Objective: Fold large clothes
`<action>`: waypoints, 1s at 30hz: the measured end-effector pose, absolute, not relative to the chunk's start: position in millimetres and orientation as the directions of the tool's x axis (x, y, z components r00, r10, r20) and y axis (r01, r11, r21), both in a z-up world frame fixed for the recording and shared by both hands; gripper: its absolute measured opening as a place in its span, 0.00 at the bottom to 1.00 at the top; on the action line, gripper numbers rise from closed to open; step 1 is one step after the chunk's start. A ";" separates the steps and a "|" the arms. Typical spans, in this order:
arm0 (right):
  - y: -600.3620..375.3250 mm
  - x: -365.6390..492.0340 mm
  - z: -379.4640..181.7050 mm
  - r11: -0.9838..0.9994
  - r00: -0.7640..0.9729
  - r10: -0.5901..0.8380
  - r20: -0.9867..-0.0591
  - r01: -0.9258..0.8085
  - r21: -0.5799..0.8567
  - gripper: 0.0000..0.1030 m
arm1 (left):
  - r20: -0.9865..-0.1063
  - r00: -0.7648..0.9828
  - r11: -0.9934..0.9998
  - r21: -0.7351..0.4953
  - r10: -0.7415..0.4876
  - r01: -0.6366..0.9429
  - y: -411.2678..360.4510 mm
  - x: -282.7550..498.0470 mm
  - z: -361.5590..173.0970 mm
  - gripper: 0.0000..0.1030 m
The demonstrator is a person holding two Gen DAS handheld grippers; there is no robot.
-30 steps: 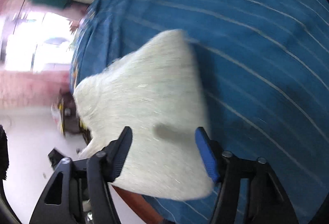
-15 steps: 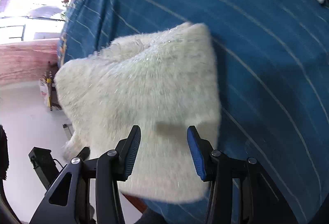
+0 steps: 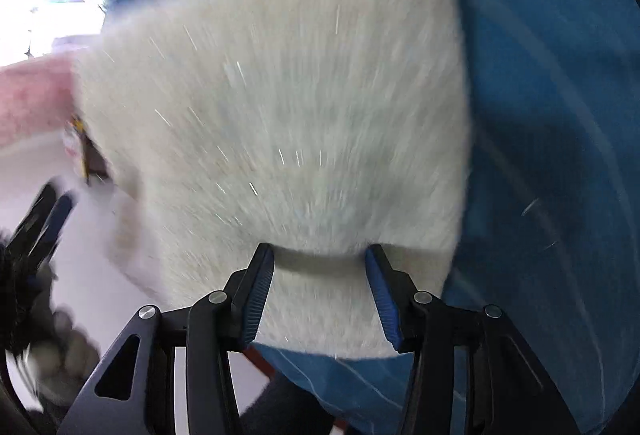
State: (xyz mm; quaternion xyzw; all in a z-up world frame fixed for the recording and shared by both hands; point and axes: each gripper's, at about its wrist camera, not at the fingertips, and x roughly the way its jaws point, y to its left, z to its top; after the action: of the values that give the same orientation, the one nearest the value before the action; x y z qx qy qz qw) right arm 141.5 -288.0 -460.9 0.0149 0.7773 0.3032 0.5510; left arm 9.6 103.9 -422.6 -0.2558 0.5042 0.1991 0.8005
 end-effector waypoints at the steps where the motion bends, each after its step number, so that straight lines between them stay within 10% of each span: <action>1: -295.6 149.0 -451.9 0.815 -0.364 0.379 -0.851 -0.305 0.493 0.50 | -0.907 0.420 0.802 -0.225 0.035 -0.554 107.9 22.0 -427.1 0.73; 8: -357.0 183.1 -457.1 0.870 -0.301 0.411 -0.860 -0.151 0.469 0.50 | -0.929 0.342 0.889 -0.271 -0.141 -0.368 109.7 100.6 -476.3 0.72; 9: -363.8 185.8 -457.6 0.871 -0.301 0.417 -0.858 -0.136 0.471 0.50 | -0.925 0.350 0.894 -0.279 -0.151 -0.351 109.5 102.0 -481.8 0.57; 10: -370.2 184.5 -461.6 0.870 -0.298 0.427 -0.854 -0.121 0.478 0.50 | -0.922 0.356 0.894 -0.283 -0.153 -0.346 109.0 100.5 -484.0 0.20; 11: -373.5 185.6 -461.4 0.868 -0.288 0.439 -0.851 -0.109 0.485 0.50 | -0.921 0.357 0.894 -0.286 -0.157 -0.346 110.4 98.5 -485.7 0.14; 30: -261.5 221.8 -479.6 0.866 -0.333 0.337 -0.881 -0.257 0.429 0.53 | -0.893 0.416 0.781 -0.382 -0.173 -0.494 151.1 71.2 -480.4 0.20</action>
State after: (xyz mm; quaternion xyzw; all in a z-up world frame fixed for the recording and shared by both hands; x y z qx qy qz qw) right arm 221.8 -261.5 -479.6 0.0259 0.7747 0.2574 0.5770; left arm 71.2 151.1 -480.4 -0.3144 0.5303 0.1029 0.7806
